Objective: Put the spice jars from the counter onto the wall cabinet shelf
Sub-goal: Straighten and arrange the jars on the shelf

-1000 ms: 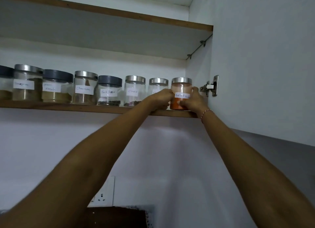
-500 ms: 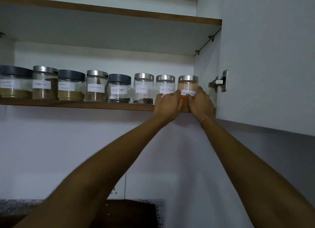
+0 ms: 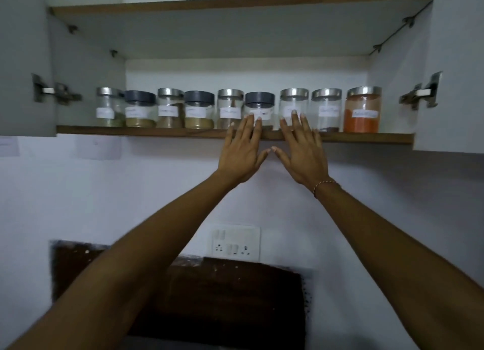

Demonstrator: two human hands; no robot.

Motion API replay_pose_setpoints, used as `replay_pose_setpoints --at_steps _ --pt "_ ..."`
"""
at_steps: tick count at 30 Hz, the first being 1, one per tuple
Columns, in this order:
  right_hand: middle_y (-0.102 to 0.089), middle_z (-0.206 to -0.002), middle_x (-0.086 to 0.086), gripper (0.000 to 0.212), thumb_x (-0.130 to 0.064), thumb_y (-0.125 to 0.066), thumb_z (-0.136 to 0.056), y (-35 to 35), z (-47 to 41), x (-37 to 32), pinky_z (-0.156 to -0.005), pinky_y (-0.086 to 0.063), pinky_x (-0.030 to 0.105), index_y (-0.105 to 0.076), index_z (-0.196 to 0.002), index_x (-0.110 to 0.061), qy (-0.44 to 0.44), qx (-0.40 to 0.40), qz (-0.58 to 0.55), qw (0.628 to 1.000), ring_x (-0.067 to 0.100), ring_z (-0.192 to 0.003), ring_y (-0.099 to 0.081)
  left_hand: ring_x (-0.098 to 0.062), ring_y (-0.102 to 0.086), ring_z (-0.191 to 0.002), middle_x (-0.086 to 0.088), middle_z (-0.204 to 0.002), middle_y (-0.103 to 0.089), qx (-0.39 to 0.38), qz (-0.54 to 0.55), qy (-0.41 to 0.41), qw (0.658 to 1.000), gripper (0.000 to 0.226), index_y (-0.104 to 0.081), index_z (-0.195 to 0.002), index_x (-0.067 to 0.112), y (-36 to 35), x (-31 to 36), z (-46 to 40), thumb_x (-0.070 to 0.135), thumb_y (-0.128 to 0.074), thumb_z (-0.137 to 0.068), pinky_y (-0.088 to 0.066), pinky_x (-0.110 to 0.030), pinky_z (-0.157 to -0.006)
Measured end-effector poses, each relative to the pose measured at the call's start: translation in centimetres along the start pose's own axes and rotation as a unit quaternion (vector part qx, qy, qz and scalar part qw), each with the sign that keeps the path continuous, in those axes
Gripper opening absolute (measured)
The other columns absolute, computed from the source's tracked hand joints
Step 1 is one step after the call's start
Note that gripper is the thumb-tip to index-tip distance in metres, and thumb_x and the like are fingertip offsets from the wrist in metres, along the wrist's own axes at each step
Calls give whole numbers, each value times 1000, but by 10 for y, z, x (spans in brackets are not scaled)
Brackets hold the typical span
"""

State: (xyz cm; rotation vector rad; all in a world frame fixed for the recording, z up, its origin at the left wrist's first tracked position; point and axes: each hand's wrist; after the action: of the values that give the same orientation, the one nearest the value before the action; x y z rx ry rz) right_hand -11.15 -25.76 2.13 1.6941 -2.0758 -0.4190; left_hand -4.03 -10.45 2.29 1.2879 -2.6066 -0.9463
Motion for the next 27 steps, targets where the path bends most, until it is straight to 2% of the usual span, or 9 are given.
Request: replay_pose_setpoints --at_steps 7,14,19,21,23,27 --pt "-1 -158 10 70 -54 -32 -93 -21 -39 -134 -116 -10 46 -4 -149 -22 8 -7 -41 999 25 -146 1 -23 7 -147 -10 -159 6 9 -51 17 999 70 6 -149 10 31 -138 52 50 -20 -97 4 -43 -118" --pt "1 -158 7 67 -52 -31 -94 -58 -93 -258 -118 -8 43 -5 -148 -24 39 -38 -76 996 22 -146 2 -22 9 -147 -9 -159 8 -20 -14 81 996 69 4 -149 8 40 -285 78 49 -21 -98 4 -40 -118" --pt "-3 -158 8 63 -51 -30 -95 -71 -143 -307 -114 -19 43 -10 -148 -24 19 -89 -152 984 24 -146 -9 -26 6 -147 -13 -158 8 -33 25 119 992 69 1 -149 6 41 -363 72 45 -24 -98 -2 -41 -119" --pt "-8 -158 9 60 -50 -28 -96 -73 -163 -321 -112 -22 45 -12 -148 -25 9 -127 -178 976 27 -143 -19 -28 2 -147 -15 -158 6 -48 80 138 986 65 -4 -149 5 45 -384 66 40 -27 -99 -5 -42 -118" --pt "-19 -155 12 58 -48 -29 -96 -77 -180 -330 -111 -24 42 -16 -148 -24 -6 -155 -213 965 29 -141 -24 -30 -2 -147 -16 -158 5 -69 144 154 975 61 -6 -149 5 49 -402 57 35 -28 -100 -8 -41 -118" --pt "-30 -149 20 54 -40 -33 -98 -88 -206 -337 -108 -27 39 -17 -147 -24 -44 -187 -216 957 34 -138 -28 -29 -1 -147 -14 -158 10 -135 150 119 972 58 -5 -149 7 45 -426 40 29 -28 -101 -9 -38 -118"
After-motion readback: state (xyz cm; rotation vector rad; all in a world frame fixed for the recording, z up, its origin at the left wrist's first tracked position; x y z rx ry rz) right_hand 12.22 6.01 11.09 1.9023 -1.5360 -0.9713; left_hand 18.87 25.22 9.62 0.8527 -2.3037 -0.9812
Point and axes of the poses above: each hand's wrist, its own z-axis away from the middle knuckle, its own y-axis out of the back of the hand, x = y × z
